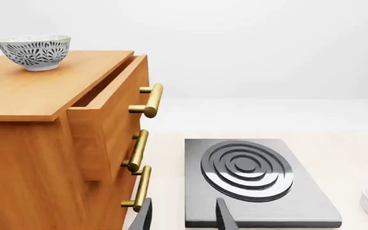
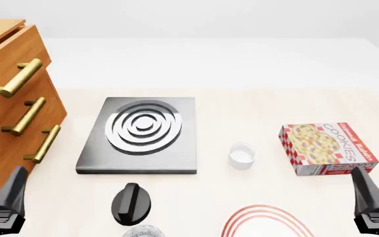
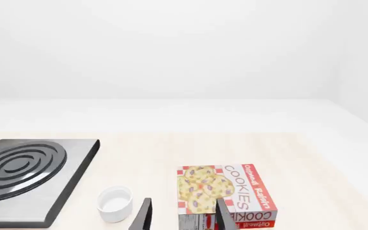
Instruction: Pick the akita bowl on the wooden cabinet and place it on the plate.
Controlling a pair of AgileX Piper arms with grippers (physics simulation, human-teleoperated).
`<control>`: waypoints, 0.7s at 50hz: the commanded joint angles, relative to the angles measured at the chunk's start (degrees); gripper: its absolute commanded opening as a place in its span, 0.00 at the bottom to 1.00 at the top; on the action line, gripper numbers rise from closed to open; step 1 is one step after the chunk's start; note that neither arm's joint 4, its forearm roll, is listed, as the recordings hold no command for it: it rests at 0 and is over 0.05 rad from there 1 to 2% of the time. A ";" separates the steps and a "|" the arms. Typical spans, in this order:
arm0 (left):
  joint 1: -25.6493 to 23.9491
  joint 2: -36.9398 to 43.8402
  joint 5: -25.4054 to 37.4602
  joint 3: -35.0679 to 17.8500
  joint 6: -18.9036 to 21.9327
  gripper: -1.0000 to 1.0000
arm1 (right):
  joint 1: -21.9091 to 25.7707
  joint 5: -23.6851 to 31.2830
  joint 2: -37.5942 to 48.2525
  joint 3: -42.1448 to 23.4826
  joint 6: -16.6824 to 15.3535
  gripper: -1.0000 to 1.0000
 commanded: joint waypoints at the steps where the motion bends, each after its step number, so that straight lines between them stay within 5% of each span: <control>1: -0.21 1.53 -0.73 -0.05 -0.38 1.00 | 0.01 -0.07 0.26 -0.16 -0.02 1.00; 15: -1.03 0.83 -0.02 -0.38 -0.80 1.00 | 0.00 0.03 0.15 -0.16 -0.02 1.00; 20: -2.34 -0.03 -0.11 -1.71 2.99 1.00 | 0.00 0.06 0.09 -0.13 -0.03 1.00; 28: -4.35 -0.20 2.81 -9.48 5.87 1.00 | 0.00 0.10 0.06 -0.13 -0.04 1.00; 35: -4.70 -0.09 11.80 -16.61 4.64 1.00 | 0.01 0.10 0.04 -0.11 -0.04 1.00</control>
